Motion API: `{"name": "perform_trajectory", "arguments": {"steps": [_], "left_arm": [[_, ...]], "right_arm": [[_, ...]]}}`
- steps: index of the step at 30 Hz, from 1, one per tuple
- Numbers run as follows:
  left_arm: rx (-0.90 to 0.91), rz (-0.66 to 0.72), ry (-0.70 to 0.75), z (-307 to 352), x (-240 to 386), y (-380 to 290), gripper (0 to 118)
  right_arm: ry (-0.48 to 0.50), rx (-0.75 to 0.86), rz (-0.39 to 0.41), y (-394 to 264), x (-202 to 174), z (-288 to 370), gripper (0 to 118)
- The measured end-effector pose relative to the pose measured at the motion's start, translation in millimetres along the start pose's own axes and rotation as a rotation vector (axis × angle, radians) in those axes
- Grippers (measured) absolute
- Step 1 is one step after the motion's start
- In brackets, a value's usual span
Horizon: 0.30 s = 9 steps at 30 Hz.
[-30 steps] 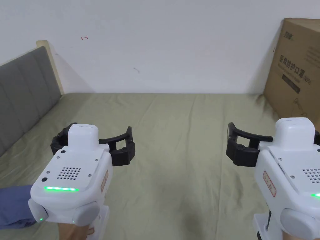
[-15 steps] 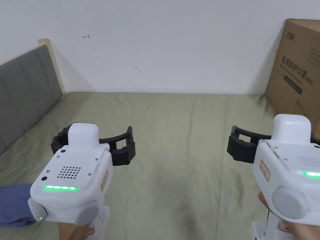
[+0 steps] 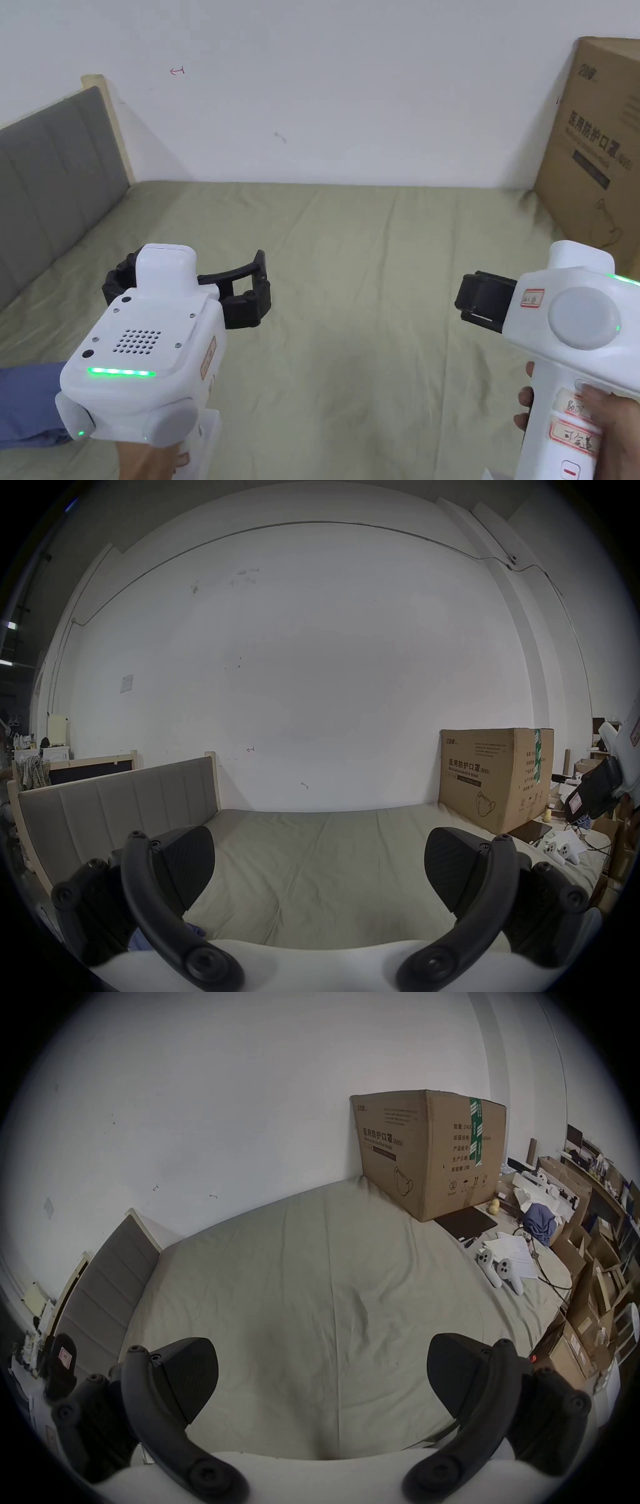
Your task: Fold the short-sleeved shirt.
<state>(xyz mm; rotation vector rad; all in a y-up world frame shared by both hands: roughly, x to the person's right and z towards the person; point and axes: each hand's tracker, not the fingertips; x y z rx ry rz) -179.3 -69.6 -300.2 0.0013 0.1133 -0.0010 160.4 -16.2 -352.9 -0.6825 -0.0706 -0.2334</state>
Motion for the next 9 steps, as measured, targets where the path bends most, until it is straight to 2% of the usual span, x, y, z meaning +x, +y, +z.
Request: {"name": "perform_trajectory", "arguments": {"steps": [3, 7, 9], "left_arm": [[-0.002, 0.001, 0.002, 0.5, -0.3, 0.3, 118], [0.001, 0.0, 0.002, 1.6, -0.5, 1.0, 118], [0.002, 0.0, 0.001, 1.8, -0.5, 1.5, 118]], "right_arm": [[0.001, 0.008, 0.018, 0.0, -1.3, 0.7, 117], [0.005, 0.03, 0.033, -0.6, -2.5, 3.1, 110], [0.004, 0.038, 0.045, -0.8, -2.8, 2.8, 111]]}}
